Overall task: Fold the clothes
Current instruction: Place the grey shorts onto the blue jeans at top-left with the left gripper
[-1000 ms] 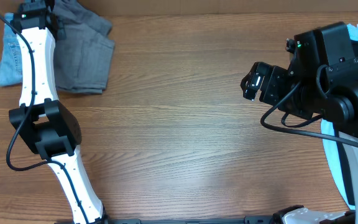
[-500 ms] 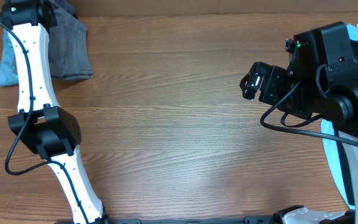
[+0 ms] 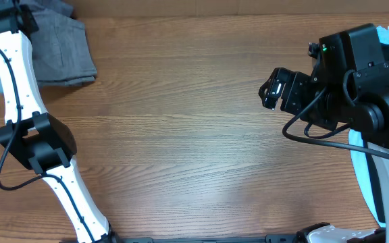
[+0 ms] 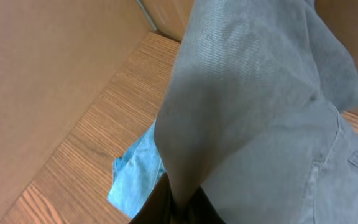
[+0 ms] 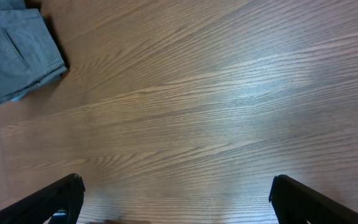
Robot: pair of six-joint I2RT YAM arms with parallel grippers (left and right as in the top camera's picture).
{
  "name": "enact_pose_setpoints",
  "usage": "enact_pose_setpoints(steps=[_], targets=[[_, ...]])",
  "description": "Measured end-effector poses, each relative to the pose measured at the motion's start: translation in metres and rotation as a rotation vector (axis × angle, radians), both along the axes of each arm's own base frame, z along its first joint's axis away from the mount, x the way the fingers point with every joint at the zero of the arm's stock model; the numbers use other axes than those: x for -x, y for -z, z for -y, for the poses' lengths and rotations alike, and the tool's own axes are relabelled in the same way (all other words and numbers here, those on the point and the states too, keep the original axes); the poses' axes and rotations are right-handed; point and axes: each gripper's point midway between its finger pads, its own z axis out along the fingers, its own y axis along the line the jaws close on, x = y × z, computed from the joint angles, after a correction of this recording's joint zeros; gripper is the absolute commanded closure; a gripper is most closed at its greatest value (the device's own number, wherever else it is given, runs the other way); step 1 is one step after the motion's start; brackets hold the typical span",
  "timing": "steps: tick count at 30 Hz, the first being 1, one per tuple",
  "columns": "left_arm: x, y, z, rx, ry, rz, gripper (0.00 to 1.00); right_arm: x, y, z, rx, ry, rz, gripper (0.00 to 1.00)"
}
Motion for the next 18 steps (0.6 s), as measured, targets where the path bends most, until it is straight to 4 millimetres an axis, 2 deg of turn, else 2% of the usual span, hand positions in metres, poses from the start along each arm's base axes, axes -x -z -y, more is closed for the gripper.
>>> enact_pose_setpoints(steps=[2, 3, 4, 5, 6, 8, 10, 14, 15, 17, 18], targets=[[-0.012, 0.01, -0.008, -0.029, 0.015, 0.011, 0.66, 0.001, 0.0, -0.001, -0.006, -0.004, -0.003, 0.0], [-0.015, 0.013, -0.01, -0.042, 0.026, 0.008, 0.48, 0.001, 0.0, -0.002, -0.009, -0.005, -0.003, 0.0], [-0.023, 0.013, -0.013, -0.063, 0.036, 0.028, 0.39, 0.001, 0.0, -0.003, -0.015, -0.009, -0.006, 0.0], [-0.025, 0.016, -0.014, -0.074, 0.044, 0.026, 0.24, 0.001, 0.0, -0.003, -0.017, -0.01, -0.006, 0.0], [-0.027, 0.018, -0.015, -0.078, 0.047, 0.023, 0.14, 0.002, -0.001, -0.004, -0.021, -0.013, -0.007, 0.0], [-0.03, 0.02, -0.017, -0.091, 0.056, 0.023, 0.12, 0.002, -0.001, -0.005, -0.024, -0.014, -0.009, 0.0], [-0.028, 0.021, -0.02, -0.093, 0.055, 0.018, 0.04, 0.002, -0.001, -0.005, -0.028, -0.017, -0.01, 0.0], [-0.024, 0.024, -0.021, -0.09, 0.056, -0.007, 0.05, 0.003, -0.001, -0.007, -0.037, -0.023, -0.014, 0.0], [-0.021, 0.028, -0.021, -0.079, 0.053, -0.025, 0.07, 0.003, -0.001, -0.008, -0.04, -0.024, -0.015, 0.0], [-0.017, 0.034, -0.018, -0.053, 0.049, -0.041, 0.24, 0.004, -0.001, -0.008, -0.043, -0.027, -0.016, 0.0], [-0.014, 0.039, -0.014, -0.031, 0.059, -0.064, 0.37, 0.004, -0.001, -0.008, -0.044, -0.027, -0.016, 0.0]])
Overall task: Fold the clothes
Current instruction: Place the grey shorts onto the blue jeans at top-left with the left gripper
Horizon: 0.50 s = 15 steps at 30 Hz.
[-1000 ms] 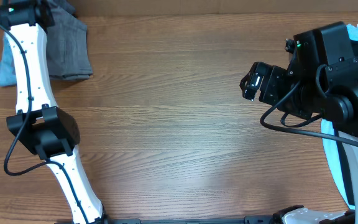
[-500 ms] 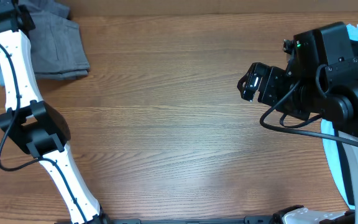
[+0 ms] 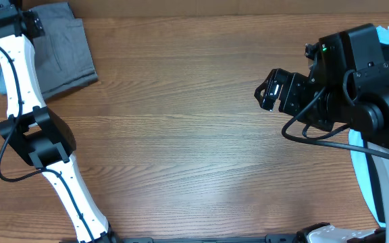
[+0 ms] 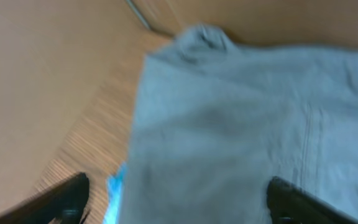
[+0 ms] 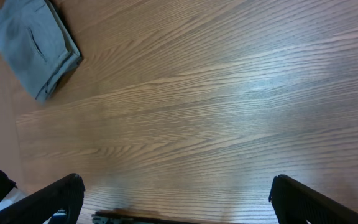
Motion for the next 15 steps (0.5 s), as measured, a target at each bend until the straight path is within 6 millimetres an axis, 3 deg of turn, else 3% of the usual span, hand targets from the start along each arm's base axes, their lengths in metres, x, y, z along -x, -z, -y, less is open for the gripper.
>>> enact_pose_setpoints(steps=[1, 2, 3, 4, 7, 8, 11, 13, 15], targets=[[0.002, 0.004, 0.003, 0.021, 0.004, -0.011, 0.44, 0.0, 0.0, 0.0, 0.0, 0.0, 0.0, 0.0], [0.004, 0.008, 0.006, 0.038, 0.008, -0.022, 0.46, 0.0, 0.0, 0.0, 0.0, -0.001, 0.0, 0.0], [0.006, 0.011, 0.009, 0.057, 0.01, -0.032, 0.38, 0.0, 0.0, -0.001, 0.001, -0.004, 0.0, 0.0], [0.007, 0.013, 0.011, 0.07, 0.012, -0.039, 0.37, 0.001, 0.0, -0.002, 0.001, -0.007, -0.001, 0.0], [0.009, 0.018, 0.016, 0.092, 0.012, -0.054, 0.4, 0.003, 0.0, -0.006, 0.004, -0.031, 0.002, 0.0], [0.01, 0.019, 0.016, 0.097, 0.009, -0.058, 0.55, 0.003, 0.0, -0.006, 0.004, -0.033, 0.002, 0.0], [0.021, 0.026, 0.014, 0.133, -0.022, -0.086, 0.84, 0.004, 0.0, -0.007, 0.006, -0.043, 0.004, 0.0], [0.029, 0.029, 0.007, 0.153, -0.051, -0.092, 0.96, 0.004, 0.0, -0.007, 0.007, -0.046, 0.005, 0.0], [0.036, 0.031, -0.004, 0.168, -0.074, -0.093, 0.96, 0.003, 0.0, -0.007, 0.009, -0.049, 0.007, 0.0]])
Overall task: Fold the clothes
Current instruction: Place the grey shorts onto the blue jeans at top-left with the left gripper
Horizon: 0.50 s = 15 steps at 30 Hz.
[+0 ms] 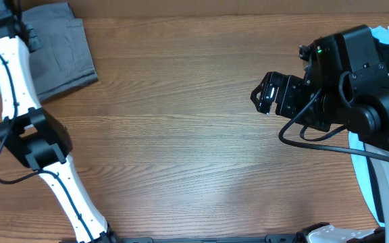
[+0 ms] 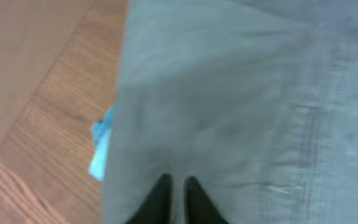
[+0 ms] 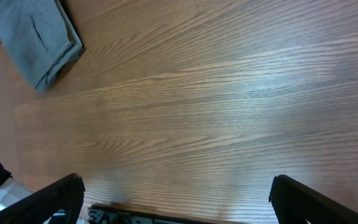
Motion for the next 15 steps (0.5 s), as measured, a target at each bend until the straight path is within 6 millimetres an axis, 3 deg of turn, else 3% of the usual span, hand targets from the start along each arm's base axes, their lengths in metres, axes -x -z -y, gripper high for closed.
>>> enact_pose_setpoints(steps=[7, 15], targets=[[0.023, 0.011, -0.049, 0.025, -0.092, 0.021, 0.96, 0.0, 0.0, 0.0, 0.005, -0.009, 0.004, 0.0], [0.039, 0.083, -0.038, 0.102, -0.087, -0.087, 0.96, 0.0, 0.0, 0.0, 0.005, -0.011, 0.003, 0.0]])
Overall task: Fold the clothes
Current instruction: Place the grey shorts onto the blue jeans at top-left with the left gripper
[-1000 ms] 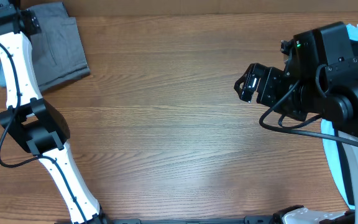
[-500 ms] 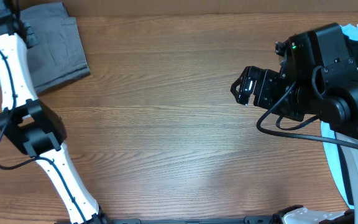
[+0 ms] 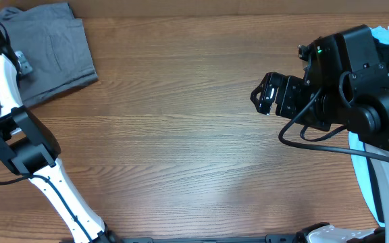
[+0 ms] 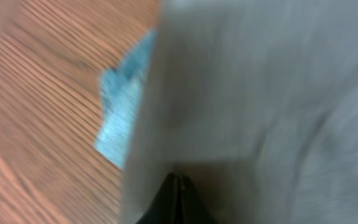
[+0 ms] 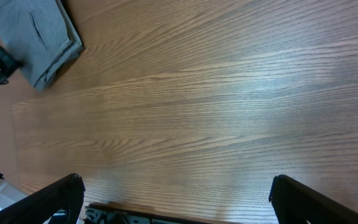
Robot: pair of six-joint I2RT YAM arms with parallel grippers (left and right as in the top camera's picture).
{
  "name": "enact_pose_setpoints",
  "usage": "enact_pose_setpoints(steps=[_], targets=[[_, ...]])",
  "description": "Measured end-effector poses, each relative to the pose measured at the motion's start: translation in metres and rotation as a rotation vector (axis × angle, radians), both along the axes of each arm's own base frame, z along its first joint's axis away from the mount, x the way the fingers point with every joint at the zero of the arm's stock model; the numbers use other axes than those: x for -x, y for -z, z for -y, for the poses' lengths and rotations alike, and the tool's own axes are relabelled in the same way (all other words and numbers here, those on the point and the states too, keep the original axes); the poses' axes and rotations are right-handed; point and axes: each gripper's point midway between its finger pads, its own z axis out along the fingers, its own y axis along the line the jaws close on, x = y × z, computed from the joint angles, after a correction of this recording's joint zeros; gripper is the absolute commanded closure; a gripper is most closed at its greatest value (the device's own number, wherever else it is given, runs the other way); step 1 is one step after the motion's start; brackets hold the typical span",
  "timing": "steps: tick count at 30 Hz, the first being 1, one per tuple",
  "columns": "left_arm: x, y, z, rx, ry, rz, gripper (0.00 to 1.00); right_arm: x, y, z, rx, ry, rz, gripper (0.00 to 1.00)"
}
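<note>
Folded grey trousers [image 3: 56, 47] lie flat at the table's far left corner and also show in the right wrist view [image 5: 36, 37]. My left gripper [image 3: 21, 64] sits at their left edge. In its blurred wrist view the jaws [image 4: 178, 182] are shut, tips pressed against the grey cloth [image 4: 260, 112], and no fabric shows between them. My right gripper [image 3: 265, 94] hovers over bare wood right of centre. It is open [image 5: 179, 208] and holds nothing.
A light blue cloth [image 4: 120, 115] pokes out from under the trousers' left side. A pale blue and white object [image 3: 365, 169] lies along the right table edge under the right arm. Brown wooden table [image 3: 181, 135] spans the view.
My left arm has shifted left and toward the front, uncovering more of the trousers' left part. Its jaws have gone from a narrow gap to fully shut. The trousers and the right arm are unchanged.
At first my left gripper was shut on the grey trousers, lifting a fold at the far left corner. Then it was open with the trousers lying flat. Later its jaws were nearly shut over the cloth, and now shut at its left edge. The right gripper stayed open throughout.
</note>
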Motion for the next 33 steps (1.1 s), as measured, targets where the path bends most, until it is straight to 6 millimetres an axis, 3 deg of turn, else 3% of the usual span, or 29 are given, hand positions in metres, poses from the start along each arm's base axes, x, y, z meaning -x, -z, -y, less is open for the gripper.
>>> enact_pose_setpoints(steps=[4, 9, 13, 17, 20, 23, 26, 28, 33], targets=[[0.007, 0.022, 0.005, 0.024, 0.003, -0.033, 0.96, 0.0, 0.0, 0.0, -0.001, 0.0, 0.0, 0.0], [0.008, 0.016, 0.007, 0.032, 0.005, -0.04, 0.96, 0.0, 0.0, 0.0, 0.001, -0.003, 0.001, 0.0], [-0.012, -0.014, 0.011, 0.05, 0.029, 0.056, 0.96, 0.0, 0.0, 0.0, 0.001, -0.003, 0.001, 0.0], [-0.04, -0.066, 0.03, 0.044, 0.086, 0.192, 0.96, 0.0, 0.0, 0.0, 0.001, -0.003, 0.001, 0.0], [-0.07, -0.116, 0.062, 0.009, 0.166, 0.314, 0.96, 0.0, 0.0, 0.0, 0.003, -0.007, 0.002, 0.0], [-0.096, -0.136, 0.1, -0.003, 0.247, 0.389, 0.96, 0.0, 0.0, -0.001, 0.001, -0.008, 0.001, 0.0], [-0.116, -0.127, 0.125, 0.002, 0.298, 0.413, 0.96, 0.001, 0.0, -0.003, -0.01, -0.014, -0.003, 0.0], [-0.124, -0.103, 0.132, 0.019, 0.311, 0.391, 0.96, 0.002, -0.001, -0.004, -0.016, -0.018, -0.005, 0.0], [-0.123, -0.007, 0.127, 0.083, 0.293, 0.253, 0.96, 0.002, -0.001, -0.004, -0.019, -0.02, -0.006, 0.0]])
